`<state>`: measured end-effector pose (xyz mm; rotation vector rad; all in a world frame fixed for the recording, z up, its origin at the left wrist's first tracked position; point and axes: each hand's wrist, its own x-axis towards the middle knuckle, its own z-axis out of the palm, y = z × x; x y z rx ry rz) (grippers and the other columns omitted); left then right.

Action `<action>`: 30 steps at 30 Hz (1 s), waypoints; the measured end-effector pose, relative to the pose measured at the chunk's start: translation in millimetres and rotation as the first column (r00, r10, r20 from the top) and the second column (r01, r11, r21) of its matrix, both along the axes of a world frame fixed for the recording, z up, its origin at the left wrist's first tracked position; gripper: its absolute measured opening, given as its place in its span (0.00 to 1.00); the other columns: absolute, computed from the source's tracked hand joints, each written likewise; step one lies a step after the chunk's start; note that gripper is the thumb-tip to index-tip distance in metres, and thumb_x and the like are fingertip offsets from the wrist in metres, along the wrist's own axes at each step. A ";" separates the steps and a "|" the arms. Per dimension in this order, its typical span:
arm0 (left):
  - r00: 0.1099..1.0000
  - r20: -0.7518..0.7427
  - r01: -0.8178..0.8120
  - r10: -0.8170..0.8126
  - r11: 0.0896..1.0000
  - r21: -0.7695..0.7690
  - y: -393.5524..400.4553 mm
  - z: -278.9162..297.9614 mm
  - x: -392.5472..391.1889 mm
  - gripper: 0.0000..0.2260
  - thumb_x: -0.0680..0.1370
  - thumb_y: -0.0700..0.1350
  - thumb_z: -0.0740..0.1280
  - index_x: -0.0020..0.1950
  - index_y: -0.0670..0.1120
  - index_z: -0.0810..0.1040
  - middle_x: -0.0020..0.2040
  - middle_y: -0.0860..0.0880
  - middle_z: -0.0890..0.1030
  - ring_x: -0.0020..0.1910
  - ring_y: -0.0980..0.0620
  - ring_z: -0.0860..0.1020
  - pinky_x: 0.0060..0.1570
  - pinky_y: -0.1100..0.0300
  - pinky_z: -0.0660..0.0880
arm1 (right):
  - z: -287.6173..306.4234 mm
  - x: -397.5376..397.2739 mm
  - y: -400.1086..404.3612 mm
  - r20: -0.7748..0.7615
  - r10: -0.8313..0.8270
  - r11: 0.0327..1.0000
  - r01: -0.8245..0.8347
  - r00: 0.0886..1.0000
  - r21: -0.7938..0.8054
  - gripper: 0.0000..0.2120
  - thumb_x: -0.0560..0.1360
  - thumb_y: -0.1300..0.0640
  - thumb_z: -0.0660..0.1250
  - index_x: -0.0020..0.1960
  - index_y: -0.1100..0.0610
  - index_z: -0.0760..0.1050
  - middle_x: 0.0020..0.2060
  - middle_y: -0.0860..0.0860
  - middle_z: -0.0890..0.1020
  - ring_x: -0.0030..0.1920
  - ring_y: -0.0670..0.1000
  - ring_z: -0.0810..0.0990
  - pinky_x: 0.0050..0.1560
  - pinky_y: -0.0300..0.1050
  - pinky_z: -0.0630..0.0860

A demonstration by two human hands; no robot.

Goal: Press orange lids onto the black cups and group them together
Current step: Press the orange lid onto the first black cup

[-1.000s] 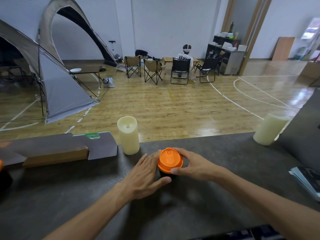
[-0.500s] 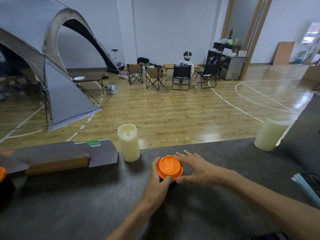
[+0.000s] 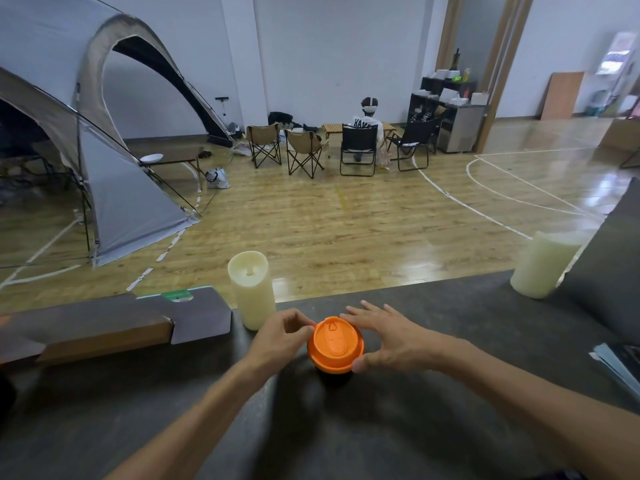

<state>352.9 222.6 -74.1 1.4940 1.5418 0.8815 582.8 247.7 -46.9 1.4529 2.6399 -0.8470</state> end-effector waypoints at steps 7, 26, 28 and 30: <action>0.985 -0.109 0.124 -0.132 0.990 -0.072 34.2 15.2 0.4 0.10 0.76 0.50 0.74 0.43 0.44 0.82 0.41 0.48 0.86 0.42 0.55 0.83 0.41 0.67 0.76 | 1.2 -1.1 2.5 0.020 -0.010 1.000 0.010 1.000 0.022 0.46 0.70 0.38 0.74 0.80 0.42 0.53 0.81 0.44 0.51 0.80 0.46 0.42 0.78 0.55 0.37; 0.857 -0.336 0.424 -0.391 0.905 0.029 -8.3 -1.5 -23.6 0.30 0.73 0.63 0.72 0.74 0.57 0.70 0.68 0.61 0.76 0.67 0.65 0.72 0.69 0.61 0.69 | 9.0 -5.0 -9.4 0.017 -0.054 0.998 0.053 0.998 0.042 0.44 0.71 0.39 0.73 0.80 0.46 0.56 0.80 0.43 0.57 0.80 0.44 0.47 0.79 0.52 0.42; 0.795 -0.498 0.434 -0.347 0.898 0.068 -9.5 -7.4 -22.8 0.40 0.67 0.73 0.70 0.75 0.58 0.67 0.70 0.60 0.74 0.69 0.60 0.71 0.70 0.55 0.68 | 8.0 -3.8 -13.0 0.013 -0.062 0.997 0.061 0.998 0.054 0.44 0.71 0.38 0.73 0.80 0.47 0.56 0.80 0.44 0.56 0.79 0.43 0.47 0.79 0.51 0.42; 0.764 -0.570 0.436 -0.303 0.893 0.110 -9.7 -5.3 -17.8 0.40 0.67 0.74 0.68 0.75 0.57 0.68 0.69 0.58 0.74 0.70 0.57 0.70 0.70 0.52 0.67 | 7.7 -2.0 -16.0 0.013 -0.067 0.997 0.066 0.998 0.049 0.46 0.70 0.38 0.74 0.81 0.48 0.55 0.80 0.44 0.56 0.79 0.43 0.46 0.79 0.49 0.42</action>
